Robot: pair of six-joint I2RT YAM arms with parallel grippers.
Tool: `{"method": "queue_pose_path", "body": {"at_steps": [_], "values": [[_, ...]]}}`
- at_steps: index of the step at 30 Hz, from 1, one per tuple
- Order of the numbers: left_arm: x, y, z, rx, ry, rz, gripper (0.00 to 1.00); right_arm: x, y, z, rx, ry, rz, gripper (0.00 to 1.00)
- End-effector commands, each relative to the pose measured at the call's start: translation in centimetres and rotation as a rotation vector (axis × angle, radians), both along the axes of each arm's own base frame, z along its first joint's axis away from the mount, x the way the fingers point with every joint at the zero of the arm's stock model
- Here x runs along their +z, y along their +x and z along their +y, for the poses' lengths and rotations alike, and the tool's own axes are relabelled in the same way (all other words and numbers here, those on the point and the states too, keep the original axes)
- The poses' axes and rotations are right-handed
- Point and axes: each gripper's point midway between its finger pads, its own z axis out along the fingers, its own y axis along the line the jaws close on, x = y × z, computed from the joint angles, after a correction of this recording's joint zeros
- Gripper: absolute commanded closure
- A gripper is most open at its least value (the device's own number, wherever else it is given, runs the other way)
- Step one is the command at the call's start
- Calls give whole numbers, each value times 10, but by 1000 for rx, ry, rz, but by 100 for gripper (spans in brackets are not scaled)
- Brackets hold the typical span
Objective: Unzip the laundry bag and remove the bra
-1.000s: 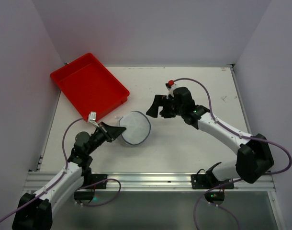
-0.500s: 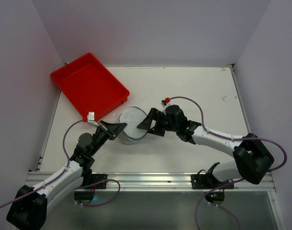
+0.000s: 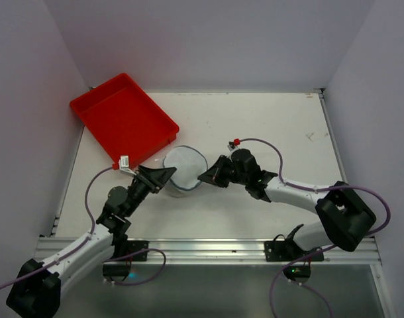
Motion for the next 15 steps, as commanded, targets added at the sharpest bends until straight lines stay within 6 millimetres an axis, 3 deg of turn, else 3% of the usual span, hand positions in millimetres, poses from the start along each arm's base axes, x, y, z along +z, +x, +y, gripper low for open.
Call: {"method": "queue_pose_path", "body": {"at_steps": [1,2,3,4,6,8,10,14,15], "values": [[-27,-16,-3,-64,97,3,37,17,14,-12,52,-59,-127,100],[-23,-15,-3,-62,115,3,24,17,10,-14,113,-63,-134,100],[-37,-16,0,-57,163,57,18,12,16,-25,123,-93,-124,100],[-23,-15,2,-46,185,6,13,17,20,-29,176,-122,-194,100],[-15,-11,13,7,271,-11,0,25,23,-38,280,-161,-292,100],[-19,-4,28,83,366,12,0,25,13,-43,389,-182,-290,100],[-5,2,34,109,448,-34,0,38,16,-39,507,-198,-387,100],[-2,13,26,45,611,-46,0,59,-2,-35,732,-155,-469,100],[-2,17,16,-16,658,-49,0,61,-12,-37,801,-142,-481,100]]}}
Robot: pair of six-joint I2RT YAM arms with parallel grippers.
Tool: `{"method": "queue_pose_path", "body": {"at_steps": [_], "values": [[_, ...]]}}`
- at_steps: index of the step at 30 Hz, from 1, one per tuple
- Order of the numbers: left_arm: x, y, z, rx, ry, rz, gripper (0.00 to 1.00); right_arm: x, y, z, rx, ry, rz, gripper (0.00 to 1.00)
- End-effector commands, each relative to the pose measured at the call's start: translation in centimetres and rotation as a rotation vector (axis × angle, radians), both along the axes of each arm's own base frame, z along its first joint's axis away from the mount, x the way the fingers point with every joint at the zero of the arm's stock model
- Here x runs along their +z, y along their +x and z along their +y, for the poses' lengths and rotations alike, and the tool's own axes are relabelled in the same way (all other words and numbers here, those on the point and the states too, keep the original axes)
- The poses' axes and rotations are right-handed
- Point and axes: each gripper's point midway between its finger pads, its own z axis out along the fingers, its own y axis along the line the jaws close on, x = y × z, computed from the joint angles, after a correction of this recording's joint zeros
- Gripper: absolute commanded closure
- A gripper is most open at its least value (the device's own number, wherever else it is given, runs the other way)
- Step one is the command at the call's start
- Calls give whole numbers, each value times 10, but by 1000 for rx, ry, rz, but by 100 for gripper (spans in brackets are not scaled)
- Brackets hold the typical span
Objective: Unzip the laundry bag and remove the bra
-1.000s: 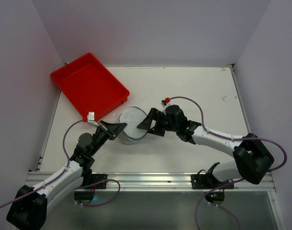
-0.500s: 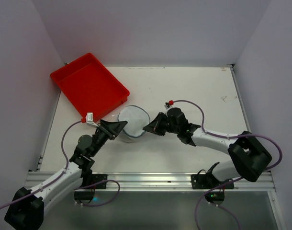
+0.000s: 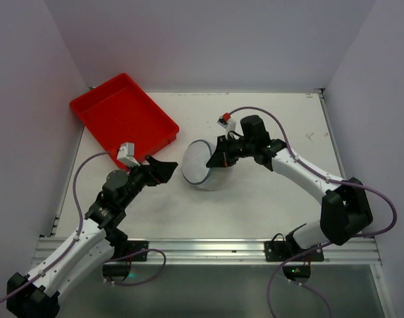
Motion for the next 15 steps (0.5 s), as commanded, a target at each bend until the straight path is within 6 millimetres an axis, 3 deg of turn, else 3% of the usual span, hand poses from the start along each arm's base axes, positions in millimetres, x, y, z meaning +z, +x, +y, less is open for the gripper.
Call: {"method": "queue_pose_path", "body": {"at_steps": [1,5,7,11,15], "values": [[-18,6,-6,-102,250,40,0,20,-37,0,338,13,-77,100],[-28,8,-24,-227,310,54,0,28,-45,-6,466,2,-123,100],[-21,8,-31,-277,299,-22,0,34,-54,-10,544,11,-145,100],[-11,-1,-40,-332,231,-132,0,26,-57,-20,598,-23,-154,100],[-22,-10,-37,-332,193,-131,0,0,-41,-27,551,-45,-42,100]]}}
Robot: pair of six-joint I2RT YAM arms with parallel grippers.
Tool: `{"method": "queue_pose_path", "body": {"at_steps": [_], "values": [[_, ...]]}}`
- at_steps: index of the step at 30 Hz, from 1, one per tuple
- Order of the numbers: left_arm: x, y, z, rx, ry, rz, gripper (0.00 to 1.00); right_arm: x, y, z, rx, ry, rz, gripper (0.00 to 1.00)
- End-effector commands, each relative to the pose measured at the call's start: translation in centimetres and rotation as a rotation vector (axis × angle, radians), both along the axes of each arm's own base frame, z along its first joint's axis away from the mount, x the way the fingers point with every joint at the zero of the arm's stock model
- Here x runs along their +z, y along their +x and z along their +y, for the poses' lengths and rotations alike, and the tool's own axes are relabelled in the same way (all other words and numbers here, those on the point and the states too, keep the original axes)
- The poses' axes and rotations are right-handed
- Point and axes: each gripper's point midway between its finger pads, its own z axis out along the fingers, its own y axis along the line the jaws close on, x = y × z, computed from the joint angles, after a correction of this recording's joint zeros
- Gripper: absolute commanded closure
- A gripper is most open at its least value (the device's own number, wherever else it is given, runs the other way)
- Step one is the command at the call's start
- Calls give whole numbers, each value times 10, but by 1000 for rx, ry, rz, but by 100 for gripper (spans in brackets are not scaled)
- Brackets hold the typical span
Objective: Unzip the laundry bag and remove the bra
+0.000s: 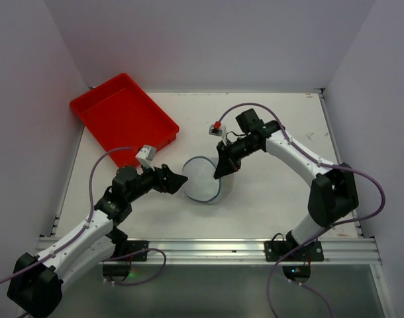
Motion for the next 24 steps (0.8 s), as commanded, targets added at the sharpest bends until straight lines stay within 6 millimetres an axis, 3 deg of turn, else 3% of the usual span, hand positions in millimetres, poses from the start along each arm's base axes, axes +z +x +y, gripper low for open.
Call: {"method": "queue_pose_path", "body": {"at_steps": [1,7,8,9,14,18,24], "values": [[13,-3,-5,-45,-55,-97,0,-10,8,-7,14,3,58,100],[-4,-2,-18,-87,-109,-45,0,-32,14,-8,21,18,139,100],[0,-1,-21,-104,-127,-66,0,-34,14,-9,21,17,145,100],[-9,1,-23,-103,-120,-36,0,-34,14,-8,24,22,147,100],[-12,11,-27,-107,-130,-65,0,-33,15,-11,21,30,138,100],[-29,17,-28,-116,-108,-48,0,-31,15,-12,24,40,129,100],[-34,7,-39,-250,-156,-63,0,-28,16,-11,28,62,128,100]]}}
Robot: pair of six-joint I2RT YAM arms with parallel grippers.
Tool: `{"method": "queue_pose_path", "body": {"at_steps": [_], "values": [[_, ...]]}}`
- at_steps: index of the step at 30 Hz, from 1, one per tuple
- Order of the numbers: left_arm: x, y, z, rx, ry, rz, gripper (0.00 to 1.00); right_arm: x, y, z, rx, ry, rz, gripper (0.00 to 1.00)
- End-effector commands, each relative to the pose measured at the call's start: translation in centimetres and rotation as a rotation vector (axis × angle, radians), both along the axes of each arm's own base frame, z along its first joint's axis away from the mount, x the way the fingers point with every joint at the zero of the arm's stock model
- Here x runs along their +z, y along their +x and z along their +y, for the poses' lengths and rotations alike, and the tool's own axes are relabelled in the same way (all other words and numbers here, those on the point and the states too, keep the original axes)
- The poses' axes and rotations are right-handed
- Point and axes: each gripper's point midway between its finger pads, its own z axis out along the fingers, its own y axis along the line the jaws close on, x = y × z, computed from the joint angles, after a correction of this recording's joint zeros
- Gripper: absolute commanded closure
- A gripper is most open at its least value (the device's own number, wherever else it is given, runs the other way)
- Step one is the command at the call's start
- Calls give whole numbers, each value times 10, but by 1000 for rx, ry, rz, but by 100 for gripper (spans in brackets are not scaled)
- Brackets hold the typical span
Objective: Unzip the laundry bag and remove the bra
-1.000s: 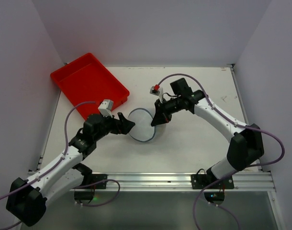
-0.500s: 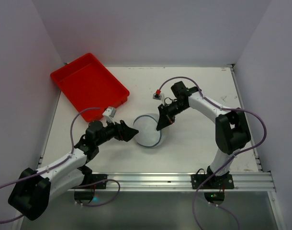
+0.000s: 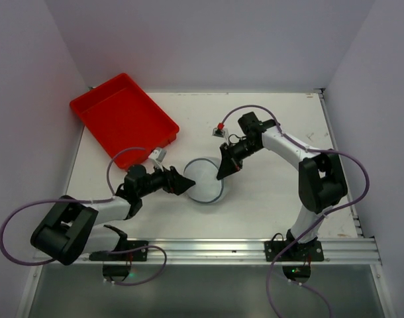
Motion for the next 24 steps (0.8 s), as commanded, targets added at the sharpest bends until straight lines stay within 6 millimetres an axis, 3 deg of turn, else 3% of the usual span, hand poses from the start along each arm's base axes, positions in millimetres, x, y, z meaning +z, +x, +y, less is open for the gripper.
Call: {"method": "queue_pose_path", "body": {"at_steps": [1,3,5,8,9,12,15,16,19,20,21,22,23,24], "values": [[24,-7,-13,-117,-89,-113,0,16,0,3,21,64,-38,100],[19,-10,-17,-144,-102,-95,2,18,0,3,23,72,-44,100],[19,-16,-20,-179,-126,-90,11,21,0,3,24,82,-48,100],[22,-22,-23,-218,-151,-90,37,20,2,2,20,81,-47,100],[22,-22,-23,-219,-154,-84,55,21,2,2,17,81,-45,100],[26,-25,-23,-220,-167,-78,87,20,7,1,-10,74,-46,100],[35,-23,-22,-202,-172,-62,100,18,21,-2,-88,25,-86,100],[32,-24,-21,-192,-162,-28,100,14,29,-6,-130,-21,-122,100],[53,-18,-18,-132,-194,-26,100,24,45,-11,-254,-60,-187,79],[58,-13,-13,-72,-197,-4,100,26,59,-15,-324,-96,-248,69],[61,-12,-12,-47,-210,23,100,37,58,-19,-385,-97,-260,52],[54,-13,-9,-18,-197,79,100,42,63,-23,-436,-105,-300,45],[65,-6,-5,39,-214,63,100,49,81,-32,-572,-136,-343,40],[68,-6,-4,63,-230,89,100,60,78,-40,-637,-129,-387,36]]}}
